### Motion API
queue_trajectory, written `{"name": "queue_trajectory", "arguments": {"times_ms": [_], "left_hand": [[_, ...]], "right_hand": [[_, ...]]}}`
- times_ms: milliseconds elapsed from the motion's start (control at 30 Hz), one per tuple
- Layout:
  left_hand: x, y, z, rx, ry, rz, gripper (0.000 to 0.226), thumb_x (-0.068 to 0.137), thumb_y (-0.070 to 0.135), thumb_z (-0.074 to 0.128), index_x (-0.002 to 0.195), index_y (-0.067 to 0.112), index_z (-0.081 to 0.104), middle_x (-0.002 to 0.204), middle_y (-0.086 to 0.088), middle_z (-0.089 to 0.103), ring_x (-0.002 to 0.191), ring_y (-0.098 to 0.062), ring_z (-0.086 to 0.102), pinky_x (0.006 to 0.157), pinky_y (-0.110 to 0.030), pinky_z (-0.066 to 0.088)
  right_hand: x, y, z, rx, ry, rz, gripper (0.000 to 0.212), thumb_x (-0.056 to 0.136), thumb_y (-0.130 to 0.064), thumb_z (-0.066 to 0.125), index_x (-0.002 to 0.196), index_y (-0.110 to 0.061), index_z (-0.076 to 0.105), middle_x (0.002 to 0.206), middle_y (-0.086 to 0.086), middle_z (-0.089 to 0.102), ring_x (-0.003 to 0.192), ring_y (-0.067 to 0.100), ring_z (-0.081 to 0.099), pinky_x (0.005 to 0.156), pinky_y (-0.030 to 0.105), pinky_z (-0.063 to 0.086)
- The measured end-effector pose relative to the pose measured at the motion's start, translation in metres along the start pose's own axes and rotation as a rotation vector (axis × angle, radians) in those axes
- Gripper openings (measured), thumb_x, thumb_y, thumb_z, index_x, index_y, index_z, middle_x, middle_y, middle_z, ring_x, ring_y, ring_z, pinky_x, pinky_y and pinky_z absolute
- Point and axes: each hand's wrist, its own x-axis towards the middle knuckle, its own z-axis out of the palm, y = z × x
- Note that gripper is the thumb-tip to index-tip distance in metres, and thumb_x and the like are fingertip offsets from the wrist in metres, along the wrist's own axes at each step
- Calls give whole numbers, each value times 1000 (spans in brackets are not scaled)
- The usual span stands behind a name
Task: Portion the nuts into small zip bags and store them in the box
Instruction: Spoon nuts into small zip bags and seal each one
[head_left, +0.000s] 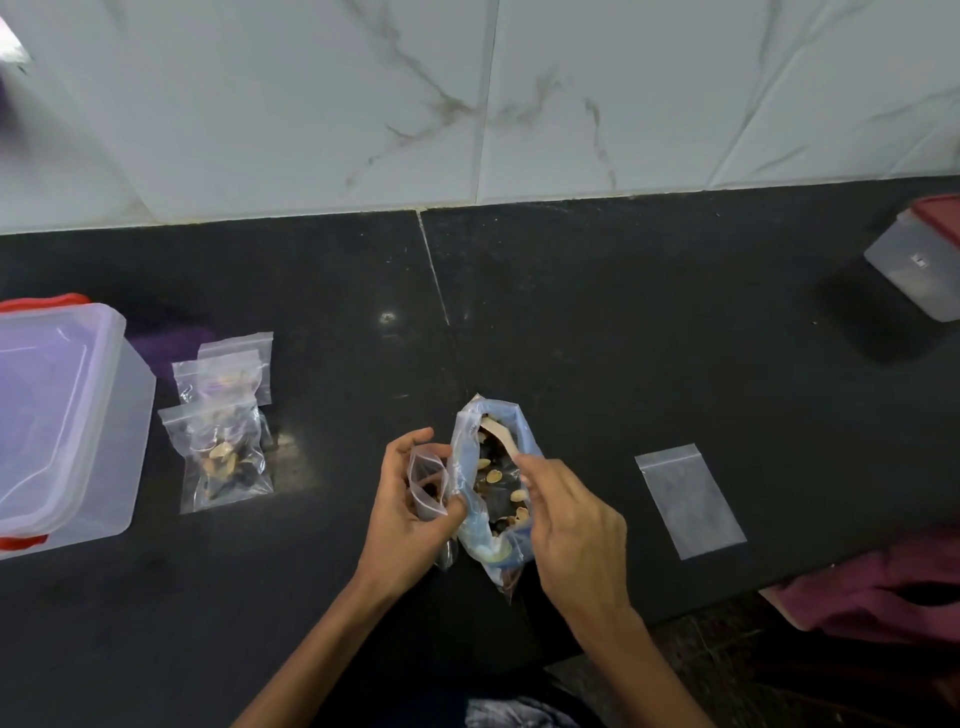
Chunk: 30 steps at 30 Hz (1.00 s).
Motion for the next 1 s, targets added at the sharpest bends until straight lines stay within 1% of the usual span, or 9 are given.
{"name": "queue_trajectory", "arguments": {"times_ms": [167, 300, 467, 600, 667, 733, 800, 933, 1000], "left_hand": [[0, -2, 0, 1, 13, -18, 60, 73, 4, 63, 124, 26, 40, 108, 11, 60, 103, -12, 63, 79, -33, 58], [-2, -1, 1, 6, 21, -27, 59, 74, 6, 64, 123, 27, 40, 107, 16, 60, 105, -8, 62, 77, -32, 58], [-4, 0, 4, 10, 50, -22, 61, 81, -15, 62, 122, 25, 41, 105, 14, 61, 99, -2, 63, 72, -24, 57], [-4, 2, 4, 18, 71, -25, 61, 80, -15, 62, 122, 24, 41, 105, 10, 60, 96, -1, 63, 71, -22, 56], [-4, 3, 4, 22, 76, -25, 61, 79, -14, 64, 121, 25, 42, 105, 8, 60, 95, -3, 63, 72, -21, 55], [-5, 2, 4, 25, 79, -26, 59, 80, -9, 66, 120, 26, 43, 103, 12, 61, 97, -7, 63, 75, -25, 57], [-6, 2, 5, 31, 81, -31, 56, 79, 0, 68, 121, 27, 43, 103, 12, 62, 97, -11, 63, 77, -30, 58], [-8, 3, 8, 24, 100, -47, 56, 81, -7, 67, 118, 27, 44, 104, 3, 62, 92, -10, 64, 74, -25, 56], [-9, 4, 8, 21, 97, -45, 56, 81, -8, 67, 118, 26, 44, 104, 3, 62, 91, -8, 65, 73, -24, 56]], "right_hand": [[0, 3, -21, 62, -43, -39, 20, 91, -24, 40, 103, -25, 55, 82, -9, 66, 61, 2, 60, 49, 20, 52], [-2, 7, -30, 74, 12, 13, 27, 91, -24, 41, 100, -15, 65, 83, -7, 67, 67, 2, 61, 57, 18, 51], [-1, 2, -19, 56, -50, 43, 26, 93, -25, 39, 108, -22, 60, 87, -10, 65, 66, 1, 60, 51, 22, 54], [-13, 2, -37, 56, -81, 37, 23, 93, -25, 40, 101, -24, 62, 84, -17, 64, 68, -4, 59, 54, 13, 48], [-15, 4, -45, 72, -91, 62, 23, 95, -30, 40, 98, -24, 62, 75, -24, 56, 67, -7, 56, 53, 6, 42], [-15, 4, -45, 72, -97, 109, 23, 97, -33, 38, 94, -26, 60, 66, -24, 49, 63, -5, 54, 50, 5, 37], [-16, 2, -41, 60, -100, 196, 19, 98, -32, 39, 88, -27, 54, 58, -16, 46, 55, 5, 51, 46, 12, 37], [-19, -10, -32, 143, -128, 477, 18, 96, -20, 47, 79, -23, 48, 59, -1, 57, 47, 14, 53, 42, 30, 45], [-19, -19, -30, 206, -139, 533, 23, 96, -17, 49, 74, -23, 45, 57, -1, 55, 44, 10, 51, 39, 22, 39]]}}
